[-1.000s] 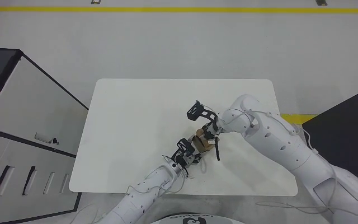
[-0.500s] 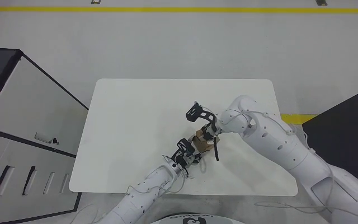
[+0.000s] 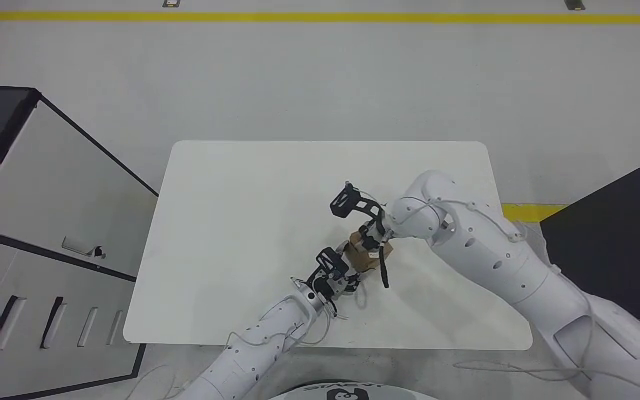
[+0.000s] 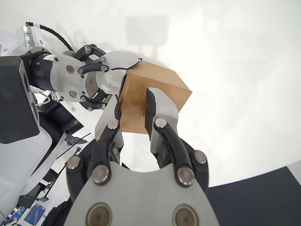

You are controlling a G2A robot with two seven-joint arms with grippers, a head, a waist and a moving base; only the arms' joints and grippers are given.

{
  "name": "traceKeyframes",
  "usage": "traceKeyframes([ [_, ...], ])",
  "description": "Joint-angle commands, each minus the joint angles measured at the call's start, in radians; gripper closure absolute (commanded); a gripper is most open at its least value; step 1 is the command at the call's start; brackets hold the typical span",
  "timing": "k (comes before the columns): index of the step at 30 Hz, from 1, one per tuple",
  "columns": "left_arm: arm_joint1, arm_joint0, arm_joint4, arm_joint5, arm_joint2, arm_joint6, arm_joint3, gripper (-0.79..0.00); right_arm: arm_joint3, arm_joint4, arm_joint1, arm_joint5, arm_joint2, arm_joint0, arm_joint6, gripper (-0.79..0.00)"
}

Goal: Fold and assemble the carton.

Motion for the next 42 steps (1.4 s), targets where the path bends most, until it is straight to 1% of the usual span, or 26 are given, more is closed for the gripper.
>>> traceKeyframes([
  [1,0.0,0.0,0.0,0.0,0.0,0.0,0.001,0.0,-0.004,-0.006,0.0,0.003,0.002,-0.002,0.002,-0.111],
  [13,0.002,0.002,0.001,-0.003,-0.003,0.002,-0.001,0.0,-0.016,-0.025,-0.004,0.003,0.005,-0.008,0.013,-0.095],
  [21,0.003,0.003,0.002,-0.004,-0.004,0.002,-0.003,0.0,-0.005,-0.029,-0.011,-0.004,-0.002,-0.007,0.02,-0.071],
  [24,0.003,0.004,0.002,-0.004,-0.004,0.002,-0.004,0.0,-0.002,-0.031,-0.014,-0.008,-0.004,-0.005,0.022,-0.074],
  [27,0.003,0.004,0.002,-0.004,-0.004,0.002,-0.004,0.0,-0.003,-0.035,-0.015,-0.008,-0.004,-0.004,0.021,-0.046],
  [30,0.003,0.003,0.001,-0.003,-0.004,0.001,-0.003,0.0,-0.008,-0.043,-0.016,-0.004,-0.001,-0.005,0.023,0.0],
  [42,0.001,-0.002,-0.002,-0.002,0.0,0.0,0.002,0.0,-0.025,-0.075,-0.016,-0.01,0.005,-0.013,0.041,0.0],
])
